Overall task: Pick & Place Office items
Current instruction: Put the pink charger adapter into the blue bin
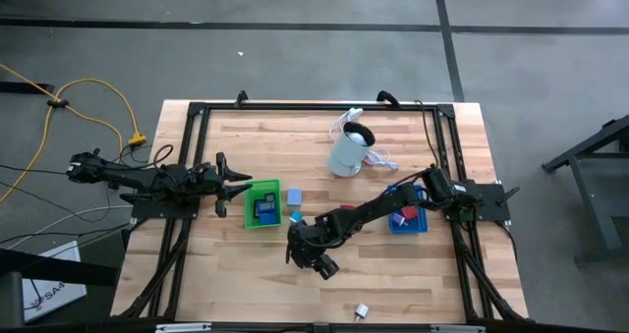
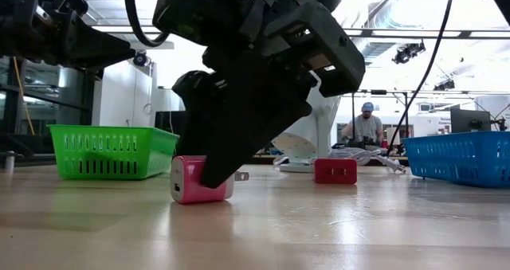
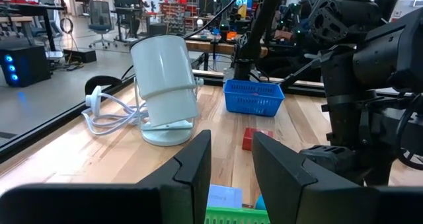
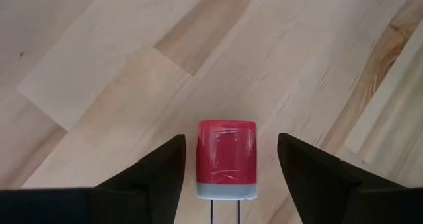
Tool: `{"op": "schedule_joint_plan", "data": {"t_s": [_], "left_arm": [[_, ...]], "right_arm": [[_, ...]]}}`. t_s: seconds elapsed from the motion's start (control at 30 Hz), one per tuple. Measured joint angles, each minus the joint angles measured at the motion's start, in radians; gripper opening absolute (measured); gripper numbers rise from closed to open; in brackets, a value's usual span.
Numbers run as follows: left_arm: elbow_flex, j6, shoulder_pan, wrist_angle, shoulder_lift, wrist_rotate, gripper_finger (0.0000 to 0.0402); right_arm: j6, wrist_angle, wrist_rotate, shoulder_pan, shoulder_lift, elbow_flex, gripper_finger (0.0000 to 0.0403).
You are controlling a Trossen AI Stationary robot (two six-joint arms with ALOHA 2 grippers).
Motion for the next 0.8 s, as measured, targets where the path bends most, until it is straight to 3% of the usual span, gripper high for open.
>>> {"op": "schedule_joint_plan", "data": {"t_s": [0.6, 0.8], "left_arm": [[0.000, 0.000, 0.000, 0.000, 0.000, 0.000, 0.0103], [0.000, 0.000, 0.000, 0.000, 0.000, 0.000, 0.0103]], "right_arm": [[0.000, 0.000, -0.005, 0.000, 0.000, 0.000, 0.0123], [0.000, 0.000, -0.006, 0.000, 0.000, 0.001, 0.0125]]}}
